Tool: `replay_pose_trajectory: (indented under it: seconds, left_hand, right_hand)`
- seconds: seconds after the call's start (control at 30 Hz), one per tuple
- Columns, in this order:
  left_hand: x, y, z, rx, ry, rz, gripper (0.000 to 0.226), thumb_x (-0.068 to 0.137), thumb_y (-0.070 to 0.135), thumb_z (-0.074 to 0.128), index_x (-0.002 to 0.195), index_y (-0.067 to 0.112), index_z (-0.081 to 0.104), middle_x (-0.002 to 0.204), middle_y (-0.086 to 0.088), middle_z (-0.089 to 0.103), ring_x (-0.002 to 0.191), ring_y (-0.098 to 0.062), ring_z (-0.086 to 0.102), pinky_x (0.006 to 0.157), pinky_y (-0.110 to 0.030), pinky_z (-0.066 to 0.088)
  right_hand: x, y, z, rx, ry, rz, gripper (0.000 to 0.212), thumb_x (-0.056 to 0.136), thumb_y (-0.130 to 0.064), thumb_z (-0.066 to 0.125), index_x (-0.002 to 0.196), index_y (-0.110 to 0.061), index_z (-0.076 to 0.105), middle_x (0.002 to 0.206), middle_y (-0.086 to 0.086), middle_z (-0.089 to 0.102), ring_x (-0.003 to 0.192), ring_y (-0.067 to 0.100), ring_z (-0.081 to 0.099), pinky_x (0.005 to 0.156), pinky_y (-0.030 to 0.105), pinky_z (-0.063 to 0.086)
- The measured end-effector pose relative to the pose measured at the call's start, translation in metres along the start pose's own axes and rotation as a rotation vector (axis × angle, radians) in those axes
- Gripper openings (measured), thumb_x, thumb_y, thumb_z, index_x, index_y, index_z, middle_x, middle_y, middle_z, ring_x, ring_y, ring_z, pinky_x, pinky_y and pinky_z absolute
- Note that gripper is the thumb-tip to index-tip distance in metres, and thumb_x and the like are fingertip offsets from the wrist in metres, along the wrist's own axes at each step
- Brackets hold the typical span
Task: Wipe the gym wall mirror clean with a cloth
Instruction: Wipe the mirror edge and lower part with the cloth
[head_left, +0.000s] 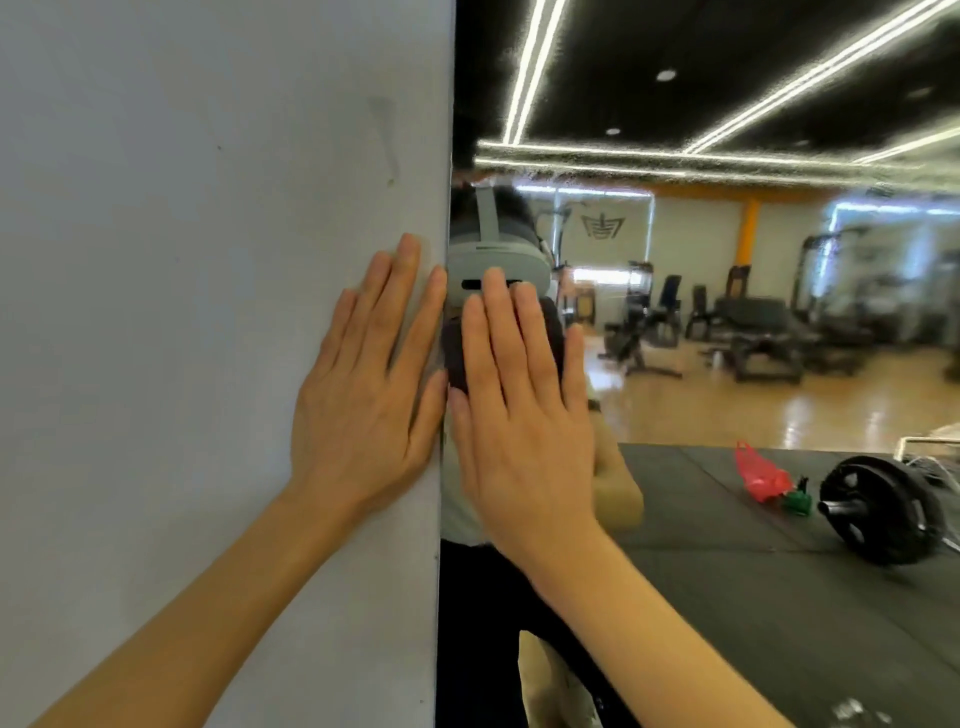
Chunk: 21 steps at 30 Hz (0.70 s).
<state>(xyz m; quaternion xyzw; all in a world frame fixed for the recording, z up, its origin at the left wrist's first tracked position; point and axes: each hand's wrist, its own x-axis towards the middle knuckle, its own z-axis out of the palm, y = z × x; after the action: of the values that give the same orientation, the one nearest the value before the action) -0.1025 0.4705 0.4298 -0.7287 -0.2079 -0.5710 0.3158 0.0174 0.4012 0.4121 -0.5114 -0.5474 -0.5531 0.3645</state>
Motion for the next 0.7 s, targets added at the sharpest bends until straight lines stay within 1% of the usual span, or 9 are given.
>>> replay_pose_trajectory:
  seconds: [0.1, 0.2, 0.3, 0.33, 0.4, 0.47, 0.57, 0.63, 0.7]
  left_hand:
    - [0.000, 0.000, -0.001, 0.025, -0.001, 0.009, 0.059, 0.106, 0.029, 0.026, 0.158, 0.003, 0.019, 0.166, -0.019, 0.016, 0.155, -0.028, 0.009, 0.127, -0.036, 0.003]
    - [-0.001, 0.000, -0.001, 0.028, -0.005, 0.009, 0.059, 0.106, 0.028, 0.028, 0.158, 0.003, 0.019, 0.166, -0.020, 0.016, 0.155, -0.032, 0.011, 0.127, -0.037, 0.004]
    - [-0.001, 0.000, -0.001, 0.030, 0.000, 0.012, 0.058, 0.106, 0.027, 0.028, 0.158, 0.002, 0.021, 0.165, -0.021, 0.016, 0.154, -0.032, 0.012, 0.127, -0.037, 0.005]
    - [-0.001, 0.000, -0.001, 0.028, 0.001, 0.013, 0.058, 0.106, 0.027, 0.028, 0.158, 0.002, 0.021, 0.165, -0.021, 0.016, 0.154, -0.032, 0.012, 0.127, -0.037, 0.004]
    - [-0.001, 0.000, -0.001, 0.011, 0.007, 0.012, 0.057, 0.106, 0.024, 0.028, 0.158, 0.003, 0.020, 0.165, -0.020, 0.016, 0.155, -0.030, 0.010, 0.127, -0.035, 0.003]
    - [0.000, 0.001, -0.001, -0.004, 0.006, 0.005, 0.057, 0.105, 0.022, 0.029, 0.158, 0.003, 0.019, 0.165, -0.020, 0.016, 0.155, -0.025, 0.007, 0.127, -0.035, 0.001]
    - [0.000, 0.000, -0.001, -0.002, 0.002, 0.002, 0.057, 0.105, 0.021, 0.029, 0.158, 0.003, 0.020, 0.165, -0.020, 0.016, 0.155, -0.026, 0.007, 0.127, -0.035, 0.002]
    - [-0.001, 0.000, -0.002, 0.003, -0.007, 0.002, 0.056, 0.106, 0.021, 0.028, 0.158, 0.003, 0.019, 0.166, -0.020, 0.015, 0.155, -0.031, 0.010, 0.127, -0.036, 0.002]
    - [-0.001, 0.000, -0.001, 0.011, -0.006, 0.003, 0.057, 0.105, 0.020, 0.028, 0.159, 0.004, 0.017, 0.166, -0.020, 0.014, 0.155, -0.032, 0.010, 0.127, -0.036, 0.002]
  right_hand:
    - [-0.015, 0.056, -0.020, -0.037, -0.011, 0.021, 0.060, 0.104, -0.027, 0.033, 0.157, -0.005, 0.014, 0.165, 0.013, 0.019, 0.152, 0.024, 0.011, 0.125, 0.039, -0.010]
    - [-0.042, 0.115, -0.039, 0.004, 0.043, 0.372, 0.058, 0.107, -0.028, 0.025, 0.158, -0.003, 0.013, 0.165, 0.019, 0.016, 0.153, 0.031, 0.009, 0.124, 0.047, -0.007]
    - [-0.040, 0.091, -0.032, 0.017, 0.139, 0.604, 0.059, 0.107, -0.029, 0.024, 0.157, 0.003, 0.015, 0.165, 0.022, 0.015, 0.153, 0.034, 0.010, 0.123, 0.057, 0.000]
    - [-0.033, 0.068, -0.025, -0.001, 0.115, 0.583, 0.061, 0.106, -0.030, 0.027, 0.157, 0.002, 0.014, 0.165, 0.022, 0.014, 0.152, 0.034, 0.010, 0.123, 0.054, 0.000]
    - [-0.026, 0.015, -0.007, -0.028, 0.038, 0.382, 0.064, 0.103, -0.028, 0.033, 0.156, -0.001, 0.010, 0.164, 0.017, 0.013, 0.151, 0.031, 0.011, 0.124, 0.047, -0.003]
    - [-0.031, -0.020, 0.003, 0.000, -0.028, 0.159, 0.054, 0.108, -0.026, 0.024, 0.156, -0.004, 0.010, 0.163, 0.014, 0.014, 0.152, 0.029, 0.013, 0.125, 0.045, 0.001]
    - [-0.041, 0.006, -0.005, -0.005, -0.085, -0.011, 0.052, 0.111, -0.030, 0.016, 0.157, -0.007, 0.010, 0.165, 0.010, 0.013, 0.153, 0.025, 0.011, 0.126, 0.044, 0.001]
    - [-0.051, 0.041, -0.016, -0.054, -0.066, 0.063, 0.054, 0.110, -0.031, 0.016, 0.157, -0.007, 0.008, 0.165, 0.008, 0.008, 0.153, 0.022, 0.004, 0.125, 0.043, -0.006]
    - [-0.056, 0.059, -0.022, -0.018, -0.007, 0.272, 0.055, 0.109, -0.029, 0.022, 0.157, -0.005, 0.011, 0.165, 0.011, 0.013, 0.154, 0.021, 0.002, 0.125, 0.044, -0.006]
